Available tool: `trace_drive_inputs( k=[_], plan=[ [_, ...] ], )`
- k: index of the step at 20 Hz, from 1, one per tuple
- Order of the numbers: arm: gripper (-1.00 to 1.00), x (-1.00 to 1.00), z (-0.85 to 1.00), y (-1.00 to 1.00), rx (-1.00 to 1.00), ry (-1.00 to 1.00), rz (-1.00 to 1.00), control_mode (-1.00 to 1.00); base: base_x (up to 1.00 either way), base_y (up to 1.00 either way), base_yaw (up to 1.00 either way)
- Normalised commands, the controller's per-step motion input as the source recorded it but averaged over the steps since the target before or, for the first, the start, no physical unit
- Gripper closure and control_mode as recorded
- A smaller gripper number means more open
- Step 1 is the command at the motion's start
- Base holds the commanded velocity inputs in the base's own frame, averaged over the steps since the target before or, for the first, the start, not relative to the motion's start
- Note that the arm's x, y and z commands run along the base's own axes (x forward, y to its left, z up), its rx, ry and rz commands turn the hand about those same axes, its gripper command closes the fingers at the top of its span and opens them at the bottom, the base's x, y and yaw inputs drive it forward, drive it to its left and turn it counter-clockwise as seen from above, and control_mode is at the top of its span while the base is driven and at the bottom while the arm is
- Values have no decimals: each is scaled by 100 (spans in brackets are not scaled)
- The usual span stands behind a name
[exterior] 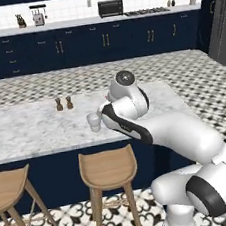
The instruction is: Take a straw from the drawer in front and place it inside the glass cup on the dining counter.
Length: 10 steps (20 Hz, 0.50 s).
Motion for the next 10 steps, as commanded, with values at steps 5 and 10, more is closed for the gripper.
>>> trace_drive_inputs(
  k=[5,10],
  plan=[
    [100,0,0,0,0,0,0,100,0,60,-46],
    [100,0,0,0,0,0,0,100,25,49,-38]
  ],
)
